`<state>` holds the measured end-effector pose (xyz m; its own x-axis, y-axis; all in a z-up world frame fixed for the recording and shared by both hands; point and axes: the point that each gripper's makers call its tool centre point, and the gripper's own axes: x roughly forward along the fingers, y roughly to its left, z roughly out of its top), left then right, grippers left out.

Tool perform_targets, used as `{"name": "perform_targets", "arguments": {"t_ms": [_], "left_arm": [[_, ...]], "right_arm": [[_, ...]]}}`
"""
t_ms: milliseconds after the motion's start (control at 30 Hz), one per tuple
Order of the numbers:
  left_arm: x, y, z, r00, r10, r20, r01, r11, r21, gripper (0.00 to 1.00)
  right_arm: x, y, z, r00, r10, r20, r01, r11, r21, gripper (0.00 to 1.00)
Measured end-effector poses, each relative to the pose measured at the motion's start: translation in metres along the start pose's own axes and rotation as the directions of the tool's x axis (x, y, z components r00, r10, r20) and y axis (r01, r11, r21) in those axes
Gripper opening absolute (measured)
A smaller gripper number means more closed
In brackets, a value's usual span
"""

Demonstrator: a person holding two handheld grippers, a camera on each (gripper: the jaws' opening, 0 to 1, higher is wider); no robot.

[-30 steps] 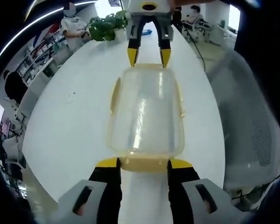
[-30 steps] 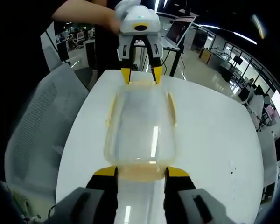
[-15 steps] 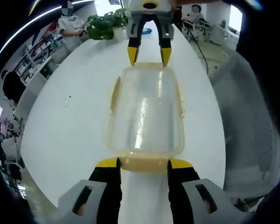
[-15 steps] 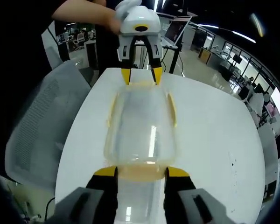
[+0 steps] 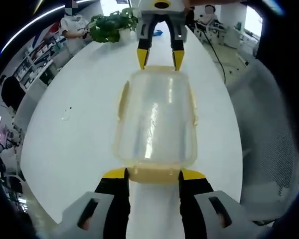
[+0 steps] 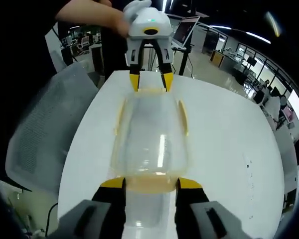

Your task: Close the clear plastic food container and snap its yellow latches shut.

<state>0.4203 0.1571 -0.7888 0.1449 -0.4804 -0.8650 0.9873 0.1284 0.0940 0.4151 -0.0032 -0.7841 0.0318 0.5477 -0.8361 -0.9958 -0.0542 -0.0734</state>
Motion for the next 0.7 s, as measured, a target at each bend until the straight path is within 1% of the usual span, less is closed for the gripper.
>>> {"name": "perform_targets", "arguments": {"t_ms": [100, 267, 367, 533, 700], "left_arm": [[0.005, 0.0, 0.002, 1.0, -0.001, -0.003, 0.001, 1.0, -0.004, 0.35], [0.014, 0.001, 0.013, 1.0, -0.01, -0.004, 0.01, 1.0, -0.001, 0.35], [0.019, -0.001, 0.02, 1.0, -0.02, -0.009, 0.021, 1.0, 0.012, 0.35], [0.026, -0.005, 0.03, 0.999, -0.034, 0.0, 0.034, 0.999, 0.013, 0.35], [0.035, -0.007, 0.036, 0.999, -0.046, 0.0, 0.046, 0.999, 0.014, 0.35]], "right_arm": [[-0.002, 0.0, -0.005, 1.0, 0.0, 0.0, 0.0, 1.0, 0.002, 0.35], [-0.005, -0.001, -0.019, 1.0, 0.0, -0.01, 0.0, 1.0, 0.017, 0.35], [-0.009, 0.002, -0.026, 1.0, -0.002, -0.012, 0.002, 1.0, 0.025, 0.35], [-0.012, 0.007, -0.039, 1.0, 0.002, -0.016, -0.001, 0.999, 0.04, 0.35], [-0.014, 0.01, -0.05, 1.0, 0.007, -0.024, -0.006, 0.998, 0.055, 0.35]]}}
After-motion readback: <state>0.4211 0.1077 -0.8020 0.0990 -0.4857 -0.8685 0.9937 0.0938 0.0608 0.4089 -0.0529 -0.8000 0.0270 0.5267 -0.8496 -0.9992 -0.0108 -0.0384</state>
